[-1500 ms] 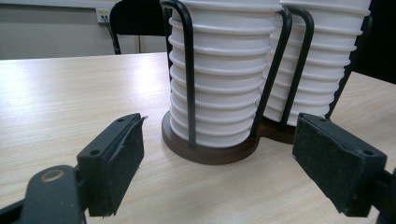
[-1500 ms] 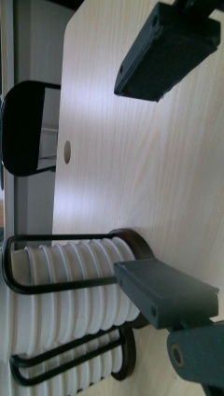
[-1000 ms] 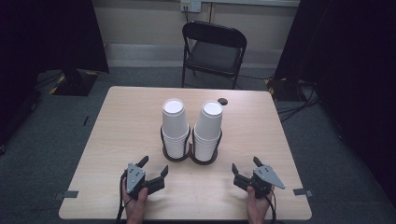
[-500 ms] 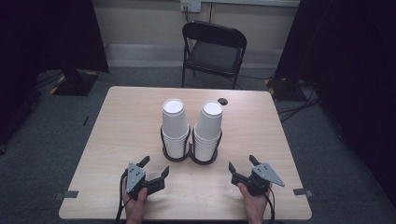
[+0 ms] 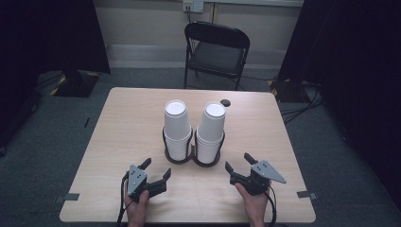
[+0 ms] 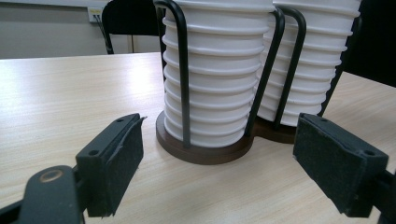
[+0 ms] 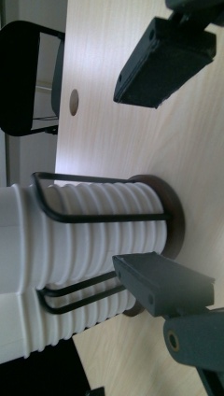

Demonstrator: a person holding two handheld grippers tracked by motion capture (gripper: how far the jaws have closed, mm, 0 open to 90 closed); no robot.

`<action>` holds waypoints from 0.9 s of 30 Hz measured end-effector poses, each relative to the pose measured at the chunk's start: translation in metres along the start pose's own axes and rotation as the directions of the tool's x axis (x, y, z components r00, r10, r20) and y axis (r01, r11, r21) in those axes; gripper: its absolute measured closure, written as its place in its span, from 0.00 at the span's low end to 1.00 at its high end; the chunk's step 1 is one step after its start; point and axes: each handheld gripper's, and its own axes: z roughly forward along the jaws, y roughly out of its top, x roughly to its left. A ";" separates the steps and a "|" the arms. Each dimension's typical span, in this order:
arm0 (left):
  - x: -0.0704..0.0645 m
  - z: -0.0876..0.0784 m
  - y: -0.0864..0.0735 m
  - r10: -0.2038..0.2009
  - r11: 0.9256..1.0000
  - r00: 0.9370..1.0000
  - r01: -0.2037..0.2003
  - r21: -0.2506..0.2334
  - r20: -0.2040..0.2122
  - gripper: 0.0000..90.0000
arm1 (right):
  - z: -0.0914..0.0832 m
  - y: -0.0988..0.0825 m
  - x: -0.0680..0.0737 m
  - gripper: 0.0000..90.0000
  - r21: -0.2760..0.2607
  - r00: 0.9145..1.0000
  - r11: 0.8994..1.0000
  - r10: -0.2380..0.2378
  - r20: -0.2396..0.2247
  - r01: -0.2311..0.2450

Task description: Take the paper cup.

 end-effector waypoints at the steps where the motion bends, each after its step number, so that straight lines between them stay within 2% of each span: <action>1: 0.000 0.000 0.000 0.000 1.000 1.000 0.000 0.000 -0.001 0.18 | 0.000 0.002 0.000 0.20 -0.002 1.000 1.000 0.003 -0.010 -0.003; 16: -0.001 0.000 0.000 0.000 1.000 1.000 0.000 -0.004 -0.009 0.18 | 0.003 0.032 0.005 0.22 -0.039 0.998 0.999 -0.015 -0.054 0.013; 21: -0.001 0.000 0.000 0.005 1.000 1.000 -0.006 -0.005 -0.007 0.18 | 0.004 0.040 0.005 0.21 -0.036 0.998 0.999 -0.011 -0.065 0.008; 23: -0.001 0.000 0.000 0.005 1.000 1.000 -0.005 -0.006 -0.007 0.18 | 0.005 0.044 0.005 0.21 -0.039 0.996 0.999 -0.004 -0.088 0.001; 27: -0.001 0.000 0.000 0.010 1.000 1.000 -0.011 -0.002 -0.007 0.18 | 0.008 0.052 0.007 0.17 -0.044 0.996 0.999 -0.013 -0.093 0.009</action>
